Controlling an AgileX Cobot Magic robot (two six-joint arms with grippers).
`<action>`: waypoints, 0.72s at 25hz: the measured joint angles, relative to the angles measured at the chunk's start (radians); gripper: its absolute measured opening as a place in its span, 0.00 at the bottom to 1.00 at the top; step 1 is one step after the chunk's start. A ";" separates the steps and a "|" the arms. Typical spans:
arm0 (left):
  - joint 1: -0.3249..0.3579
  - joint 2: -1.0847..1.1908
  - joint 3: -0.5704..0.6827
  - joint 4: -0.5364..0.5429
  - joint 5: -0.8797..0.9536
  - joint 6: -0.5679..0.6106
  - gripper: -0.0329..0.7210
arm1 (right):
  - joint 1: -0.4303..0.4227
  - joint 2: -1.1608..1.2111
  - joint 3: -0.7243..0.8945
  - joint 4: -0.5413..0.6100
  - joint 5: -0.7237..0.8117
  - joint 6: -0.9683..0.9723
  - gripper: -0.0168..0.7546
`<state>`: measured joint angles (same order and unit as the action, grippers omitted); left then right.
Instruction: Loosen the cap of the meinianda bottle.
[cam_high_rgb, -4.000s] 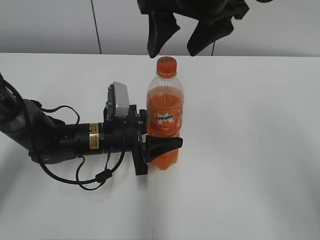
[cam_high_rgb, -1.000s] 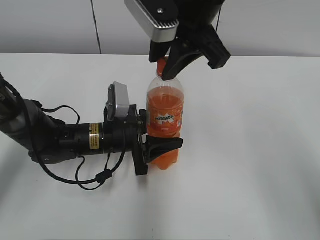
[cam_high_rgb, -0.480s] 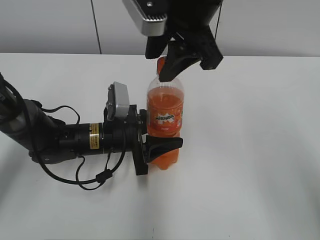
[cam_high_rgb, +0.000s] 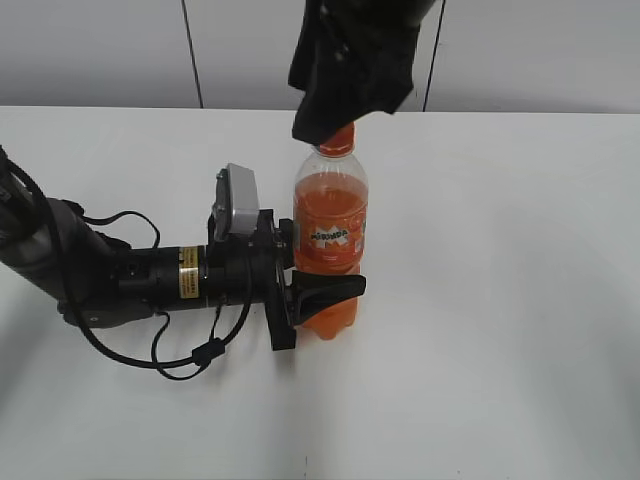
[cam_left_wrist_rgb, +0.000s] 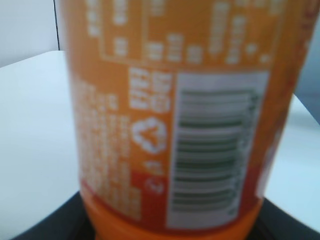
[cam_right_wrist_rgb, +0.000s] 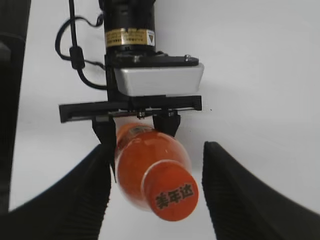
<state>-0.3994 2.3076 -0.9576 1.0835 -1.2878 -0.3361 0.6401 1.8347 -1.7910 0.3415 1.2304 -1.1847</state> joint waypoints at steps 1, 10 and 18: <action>0.000 0.000 0.000 0.000 0.000 0.000 0.55 | 0.000 -0.016 0.000 0.011 0.000 0.063 0.59; 0.000 0.000 -0.001 0.000 0.000 0.000 0.55 | 0.000 -0.105 -0.004 -0.047 0.000 1.041 0.59; 0.000 0.000 -0.002 0.000 0.000 0.000 0.55 | 0.000 -0.096 -0.004 -0.147 0.000 1.354 0.59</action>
<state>-0.3994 2.3076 -0.9594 1.0835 -1.2878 -0.3361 0.6401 1.7387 -1.7947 0.1940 1.2304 0.1689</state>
